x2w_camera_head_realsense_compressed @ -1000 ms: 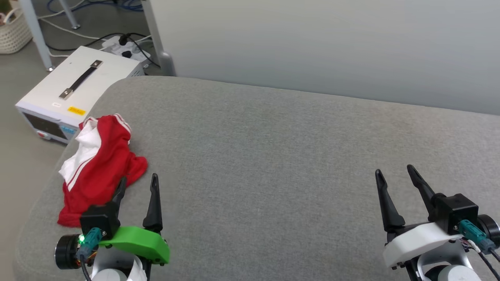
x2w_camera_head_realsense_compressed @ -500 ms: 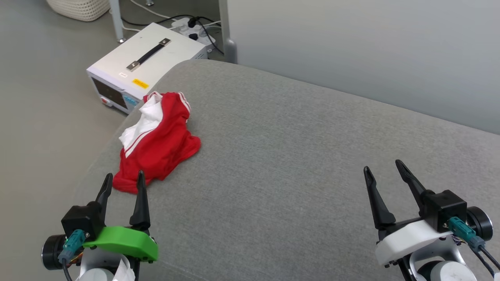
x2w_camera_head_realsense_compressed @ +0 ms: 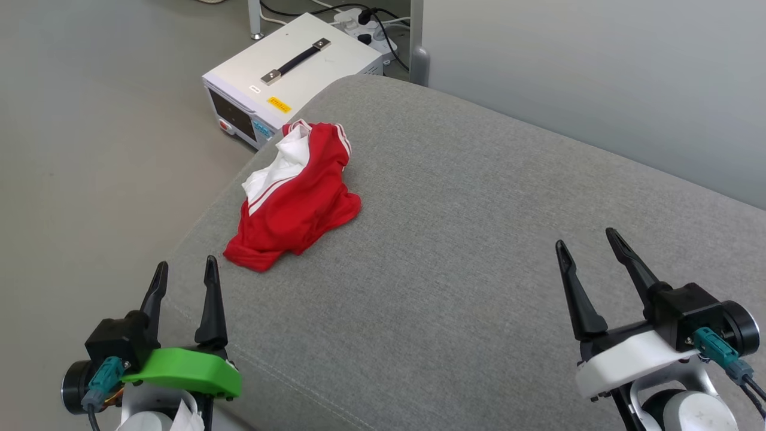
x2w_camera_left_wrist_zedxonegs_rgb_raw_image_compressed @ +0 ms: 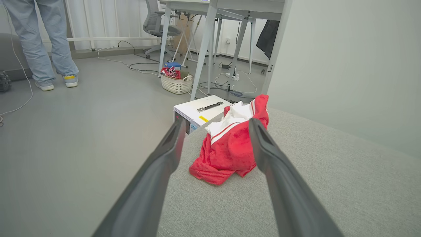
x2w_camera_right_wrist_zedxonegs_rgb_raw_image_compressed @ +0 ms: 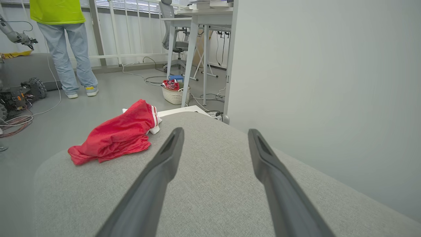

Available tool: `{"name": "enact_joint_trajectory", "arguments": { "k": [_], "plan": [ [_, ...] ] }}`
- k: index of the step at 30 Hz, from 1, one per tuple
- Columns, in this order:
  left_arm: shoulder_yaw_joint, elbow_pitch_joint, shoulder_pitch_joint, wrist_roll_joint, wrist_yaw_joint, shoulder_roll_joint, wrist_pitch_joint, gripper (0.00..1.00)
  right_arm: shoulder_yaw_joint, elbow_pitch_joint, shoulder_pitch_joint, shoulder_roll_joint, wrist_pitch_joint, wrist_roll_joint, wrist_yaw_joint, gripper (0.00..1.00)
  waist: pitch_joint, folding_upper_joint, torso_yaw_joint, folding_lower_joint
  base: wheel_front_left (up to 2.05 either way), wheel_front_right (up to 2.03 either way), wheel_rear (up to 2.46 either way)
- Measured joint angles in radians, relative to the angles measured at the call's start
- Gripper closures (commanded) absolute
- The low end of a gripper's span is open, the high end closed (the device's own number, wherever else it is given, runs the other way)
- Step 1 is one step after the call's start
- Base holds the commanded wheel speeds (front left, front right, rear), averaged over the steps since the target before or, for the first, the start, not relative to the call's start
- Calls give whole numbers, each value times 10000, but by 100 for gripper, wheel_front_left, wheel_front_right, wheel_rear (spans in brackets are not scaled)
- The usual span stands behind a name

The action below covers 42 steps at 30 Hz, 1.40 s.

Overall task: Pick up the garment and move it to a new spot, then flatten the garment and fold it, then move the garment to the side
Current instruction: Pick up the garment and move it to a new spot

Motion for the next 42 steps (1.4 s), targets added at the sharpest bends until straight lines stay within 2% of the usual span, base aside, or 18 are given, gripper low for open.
{"name": "enact_joint_trajectory", "arguments": {
  "k": [10,14,21,26,29,35,42],
  "plan": [
    [44,196,-108,-314,-88,-59,-196,0,194,-366,-141,-117,138,163,0,0,409,0,214,0,0,0,0],
    [-194,660,-894,-748,-134,17,-203,0,263,-673,-450,-353,389,163,0,0,841,0,172,0,0,0,0],
    [-780,1601,-2985,-1735,-222,915,391,0,301,-1200,-911,-767,857,213,0,0,1868,0,-52,1,0,0,0],
    [-1406,2336,-4977,-2612,-265,1651,1331,0,314,-1613,-1380,-1049,1083,255,0,0,2756,0,-292,1,0,0,0],
    [-1737,3076,-6045,-3363,-311,2301,2127,0,395,-1778,-1780,-1181,1158,330,0,0,3295,0,-481,1,0,0,0],
    [-2449,4863,-7332,-4704,-334,3407,3837,0,399,-1873,-2298,-1179,1158,410,0,0,4218,0,-1058,2,0,0,0],
    [-3014,6984,-7882,-5937,-337,3919,5597,0,316,-1866,-2493,-1129,1127,428,0,0,5039,0,-1896,2,0,0,0]
  ]
}}
